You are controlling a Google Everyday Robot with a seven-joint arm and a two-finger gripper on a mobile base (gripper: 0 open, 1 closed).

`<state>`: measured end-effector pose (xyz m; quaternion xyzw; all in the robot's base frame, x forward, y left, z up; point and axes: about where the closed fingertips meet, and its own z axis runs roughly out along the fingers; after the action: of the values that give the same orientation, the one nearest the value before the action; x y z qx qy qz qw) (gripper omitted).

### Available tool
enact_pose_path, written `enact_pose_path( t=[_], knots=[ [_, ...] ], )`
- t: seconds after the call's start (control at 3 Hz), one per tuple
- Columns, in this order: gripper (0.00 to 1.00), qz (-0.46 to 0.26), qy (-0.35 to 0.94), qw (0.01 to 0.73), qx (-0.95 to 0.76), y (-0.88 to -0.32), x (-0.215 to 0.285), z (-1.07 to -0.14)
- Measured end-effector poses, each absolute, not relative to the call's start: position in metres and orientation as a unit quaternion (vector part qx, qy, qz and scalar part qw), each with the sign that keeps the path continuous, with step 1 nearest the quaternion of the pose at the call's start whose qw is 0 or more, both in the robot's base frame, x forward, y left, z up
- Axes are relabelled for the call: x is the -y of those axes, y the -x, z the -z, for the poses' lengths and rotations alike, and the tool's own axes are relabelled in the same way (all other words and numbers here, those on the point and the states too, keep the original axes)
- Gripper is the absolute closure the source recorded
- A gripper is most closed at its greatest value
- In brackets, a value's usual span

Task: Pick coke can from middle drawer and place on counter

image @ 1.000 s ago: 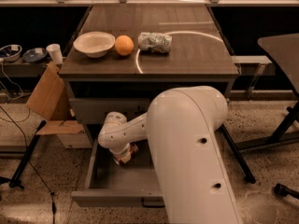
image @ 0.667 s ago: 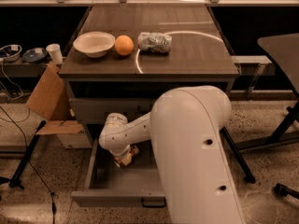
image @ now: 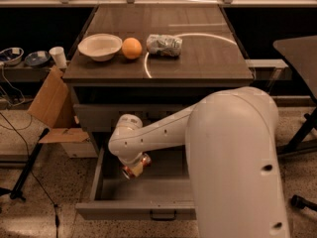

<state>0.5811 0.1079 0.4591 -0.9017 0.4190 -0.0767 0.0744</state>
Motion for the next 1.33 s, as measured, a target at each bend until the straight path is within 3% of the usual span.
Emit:
enact_pose_path(
  t=[1.33],
  knots=[
    [1.0, 0.099, 0.923, 0.056, -0.369, -0.535, -0.071, -0.664]
  ],
)
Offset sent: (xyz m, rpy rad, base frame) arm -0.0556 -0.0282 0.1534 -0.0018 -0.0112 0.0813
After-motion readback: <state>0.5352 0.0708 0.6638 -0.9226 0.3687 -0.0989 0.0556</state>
